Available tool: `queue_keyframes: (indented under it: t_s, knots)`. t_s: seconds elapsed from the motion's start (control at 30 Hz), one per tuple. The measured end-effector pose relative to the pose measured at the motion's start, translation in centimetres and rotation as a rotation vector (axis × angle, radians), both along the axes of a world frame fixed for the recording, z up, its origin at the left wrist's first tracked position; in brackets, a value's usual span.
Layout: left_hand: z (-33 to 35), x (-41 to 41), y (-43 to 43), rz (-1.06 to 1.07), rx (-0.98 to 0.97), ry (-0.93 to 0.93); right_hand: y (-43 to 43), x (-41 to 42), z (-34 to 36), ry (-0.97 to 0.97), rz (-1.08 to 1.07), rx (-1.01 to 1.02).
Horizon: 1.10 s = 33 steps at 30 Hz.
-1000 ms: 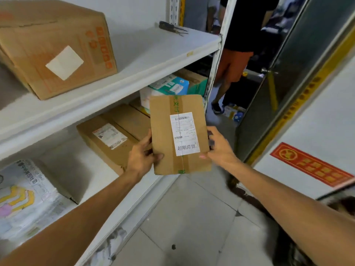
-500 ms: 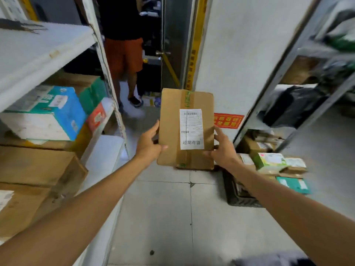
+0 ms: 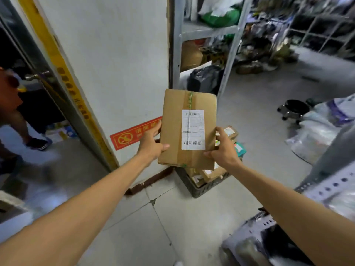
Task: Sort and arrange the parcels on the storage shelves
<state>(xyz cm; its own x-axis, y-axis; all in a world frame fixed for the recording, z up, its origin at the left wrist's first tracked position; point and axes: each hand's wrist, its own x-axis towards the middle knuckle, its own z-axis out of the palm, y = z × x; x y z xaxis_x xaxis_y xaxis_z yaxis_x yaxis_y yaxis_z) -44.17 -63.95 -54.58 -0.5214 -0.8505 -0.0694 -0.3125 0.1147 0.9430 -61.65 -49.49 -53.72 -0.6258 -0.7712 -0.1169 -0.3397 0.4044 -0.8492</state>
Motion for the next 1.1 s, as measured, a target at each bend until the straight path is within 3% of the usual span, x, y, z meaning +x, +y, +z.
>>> queue_keyframes:
  t_s: [0.6,0.9,1.1]
  knots:
    - [-5.4,-27.9,-13.7,-0.586,0.107,-0.121,-6.4,-17.8,-4.7,-0.068,-0.518,0.047]
    - [-10.7,-36.8,-16.0,-0.771,0.104,-0.274,-7.7,-22.8,-10.1,-0.152,-0.730,0.089]
    - [-15.9,-41.0,-15.0,-0.784,0.166,-0.362,-7.1,-26.3,-15.7,-0.249,-0.751,0.111]
